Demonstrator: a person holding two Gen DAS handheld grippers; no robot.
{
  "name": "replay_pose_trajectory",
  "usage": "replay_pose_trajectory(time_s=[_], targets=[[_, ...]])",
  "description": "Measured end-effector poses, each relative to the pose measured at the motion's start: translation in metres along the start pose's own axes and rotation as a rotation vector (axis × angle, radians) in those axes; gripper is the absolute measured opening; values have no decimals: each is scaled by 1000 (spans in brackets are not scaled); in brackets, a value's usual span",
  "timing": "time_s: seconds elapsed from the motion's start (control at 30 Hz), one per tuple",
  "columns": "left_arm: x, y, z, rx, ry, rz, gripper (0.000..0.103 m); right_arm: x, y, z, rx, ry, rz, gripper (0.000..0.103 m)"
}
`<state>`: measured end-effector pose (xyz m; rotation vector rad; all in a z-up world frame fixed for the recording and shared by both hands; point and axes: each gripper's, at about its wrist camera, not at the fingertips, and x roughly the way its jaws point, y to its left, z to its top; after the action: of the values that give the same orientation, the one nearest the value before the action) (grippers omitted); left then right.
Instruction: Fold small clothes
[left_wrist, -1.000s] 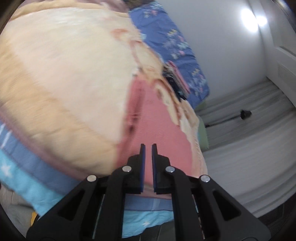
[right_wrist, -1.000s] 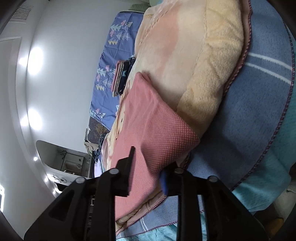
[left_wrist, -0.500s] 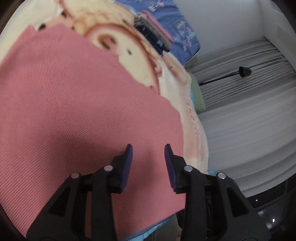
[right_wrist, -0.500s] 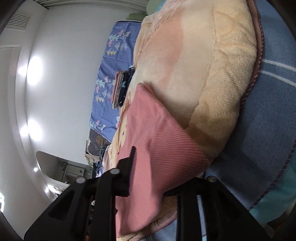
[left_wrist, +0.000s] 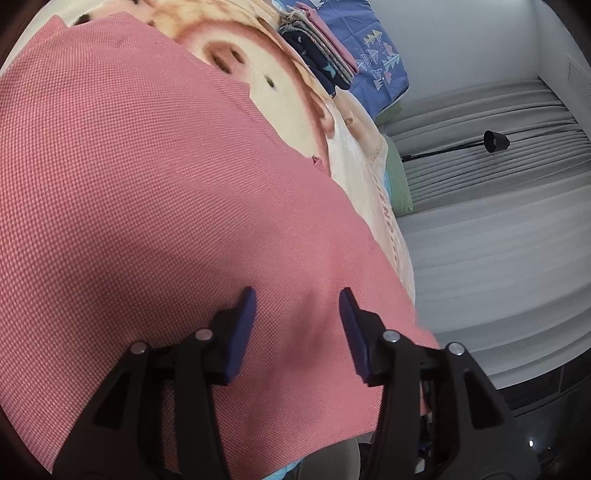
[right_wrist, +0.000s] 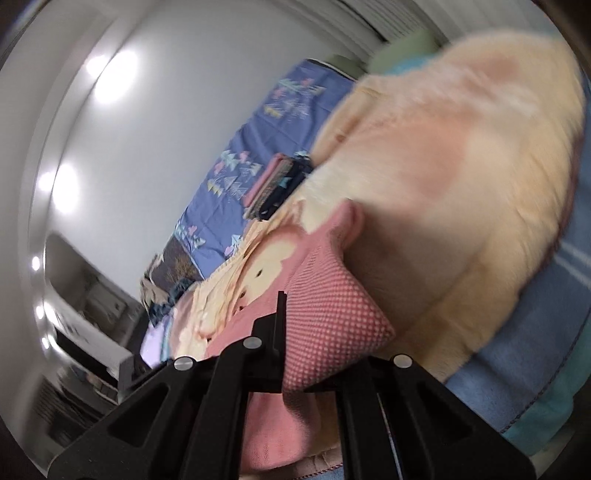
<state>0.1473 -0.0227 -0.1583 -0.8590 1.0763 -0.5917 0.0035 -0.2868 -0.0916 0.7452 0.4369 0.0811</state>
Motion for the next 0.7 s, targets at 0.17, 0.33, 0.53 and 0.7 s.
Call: replay_pose_trajectory(time_s=[0.17,0.33,0.53,0.7], targets=[[-9,-14,17,0,2,-104,69,15,45,-15,-218,63,46,4],[-17,-33,39,69,22,-163,79,42,78,-44,-374,186,98,4],[-4,-29,43,96,156,-152,79,68,91,-84,-472,309,112,4],[-8,-3,42,59,160,-142,79,81,86,-104,-501,370,112,6]])
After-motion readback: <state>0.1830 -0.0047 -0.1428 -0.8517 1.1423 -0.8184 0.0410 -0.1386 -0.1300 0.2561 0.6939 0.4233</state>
